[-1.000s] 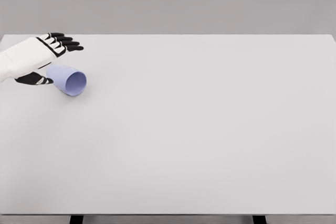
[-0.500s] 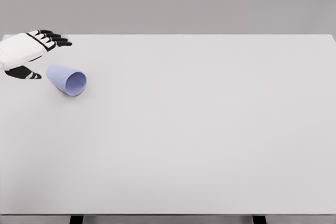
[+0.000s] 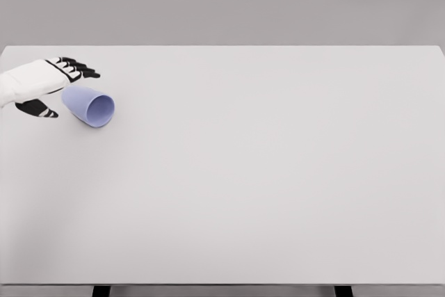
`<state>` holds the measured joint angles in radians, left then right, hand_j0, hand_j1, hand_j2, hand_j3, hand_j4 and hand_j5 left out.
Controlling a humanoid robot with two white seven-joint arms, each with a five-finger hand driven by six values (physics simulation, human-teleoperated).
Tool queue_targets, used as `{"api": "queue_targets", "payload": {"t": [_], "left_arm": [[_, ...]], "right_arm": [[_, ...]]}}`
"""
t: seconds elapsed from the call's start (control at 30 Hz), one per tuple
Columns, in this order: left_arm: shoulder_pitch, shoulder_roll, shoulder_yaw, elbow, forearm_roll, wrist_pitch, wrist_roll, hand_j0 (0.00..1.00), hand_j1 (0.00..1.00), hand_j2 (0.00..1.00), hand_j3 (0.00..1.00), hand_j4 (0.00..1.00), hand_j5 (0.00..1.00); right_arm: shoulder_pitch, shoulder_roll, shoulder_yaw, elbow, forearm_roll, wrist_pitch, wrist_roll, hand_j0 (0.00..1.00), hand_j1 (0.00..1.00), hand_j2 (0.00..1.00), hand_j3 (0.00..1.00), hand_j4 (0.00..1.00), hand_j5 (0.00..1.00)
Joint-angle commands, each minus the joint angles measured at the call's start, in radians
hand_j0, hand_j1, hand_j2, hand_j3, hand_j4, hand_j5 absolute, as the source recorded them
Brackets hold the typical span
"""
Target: Flip the cup with left arm and place it on the table
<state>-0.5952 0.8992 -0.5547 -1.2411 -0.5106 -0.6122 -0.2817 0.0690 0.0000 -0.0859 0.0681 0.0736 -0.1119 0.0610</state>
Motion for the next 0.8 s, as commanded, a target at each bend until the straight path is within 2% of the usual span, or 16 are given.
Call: {"api": "queue_targets", "payload": {"t": [0.0,0.07,0.27,0.4,0.77], "left_arm": [[-0.005,-0.002,-0.016,0.006,0.004,0.001,0.001,1.0,1.0,1.0,1.0,1.0,1.0],[-0.028,-0.005,-0.045,0.025,0.004,0.001,-0.001,1.0,1.0,1.0,1.0,1.0,1.0],[-0.035,-0.029,-0.057,0.049,0.004,0.001,-0.001,1.0,1.0,1.0,1.0,1.0,1.0],[-0.064,-0.059,-0.077,0.088,-0.005,0.001,-0.001,1.0,1.0,1.0,1.0,1.0,1.0],[-0.067,-0.075,-0.091,0.123,-0.006,0.001,-0.001,1.0,1.0,1.0,1.0,1.0,1.0]], "right_arm": [[0.0,0.0,0.0,0.001,0.0,0.0,0.0,1.0,1.0,1.0,1.0,1.0,1.0],[0.0,0.0,0.0,-0.001,0.0,0.0,0.0,1.0,1.0,1.0,1.0,1.0,1.0],[0.0,0.0,0.0,0.001,0.0,0.0,0.0,1.0,1.0,1.0,1.0,1.0,1.0],[0.0,0.0,0.0,-0.001,0.0,0.0,0.0,1.0,1.0,1.0,1.0,1.0,1.0],[0.0,0.0,0.0,-0.001,0.0,0.0,0.0,1.0,1.0,1.0,1.0,1.0,1.0]]}}
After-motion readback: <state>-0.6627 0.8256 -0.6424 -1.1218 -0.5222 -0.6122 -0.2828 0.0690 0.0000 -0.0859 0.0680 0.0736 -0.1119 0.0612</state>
